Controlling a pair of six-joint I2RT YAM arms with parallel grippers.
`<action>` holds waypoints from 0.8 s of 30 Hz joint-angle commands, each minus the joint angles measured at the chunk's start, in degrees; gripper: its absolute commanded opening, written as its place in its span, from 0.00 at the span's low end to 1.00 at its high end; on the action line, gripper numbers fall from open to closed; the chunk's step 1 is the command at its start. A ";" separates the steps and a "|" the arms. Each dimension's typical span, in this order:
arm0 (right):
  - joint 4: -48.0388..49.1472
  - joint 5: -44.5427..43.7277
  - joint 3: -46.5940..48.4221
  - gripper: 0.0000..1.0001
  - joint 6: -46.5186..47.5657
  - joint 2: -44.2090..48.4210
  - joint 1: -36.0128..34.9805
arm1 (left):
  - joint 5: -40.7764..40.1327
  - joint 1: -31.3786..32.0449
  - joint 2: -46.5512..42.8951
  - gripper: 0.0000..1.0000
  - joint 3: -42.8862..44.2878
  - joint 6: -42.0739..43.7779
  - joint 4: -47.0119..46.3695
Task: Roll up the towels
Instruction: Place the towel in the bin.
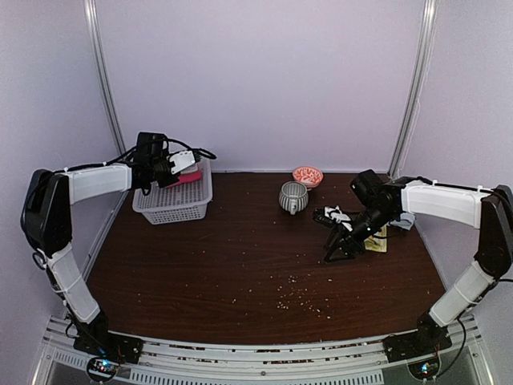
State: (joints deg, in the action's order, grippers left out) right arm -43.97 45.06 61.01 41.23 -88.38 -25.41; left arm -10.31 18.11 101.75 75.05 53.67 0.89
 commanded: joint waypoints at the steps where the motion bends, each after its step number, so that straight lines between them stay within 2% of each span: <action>1: -0.46 0.47 -0.37 0.47 1.23 -1.54 0.36 | 4.93 -2.29 7.08 0.00 8.41 2.09 1.26; 10: -1.29 0.47 0.13 0.47 1.66 -3.90 0.47 | 6.43 -3.90 17.62 0.00 16.93 4.52 1.01; 24: -3.64 1.14 1.12 0.47 4.37 -6.54 0.45 | 5.81 -6.33 26.15 0.00 20.49 9.26 -1.27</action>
State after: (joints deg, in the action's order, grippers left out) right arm -46.13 45.06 61.01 44.31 -94.67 -25.30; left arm -4.19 12.71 125.49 93.21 60.23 3.55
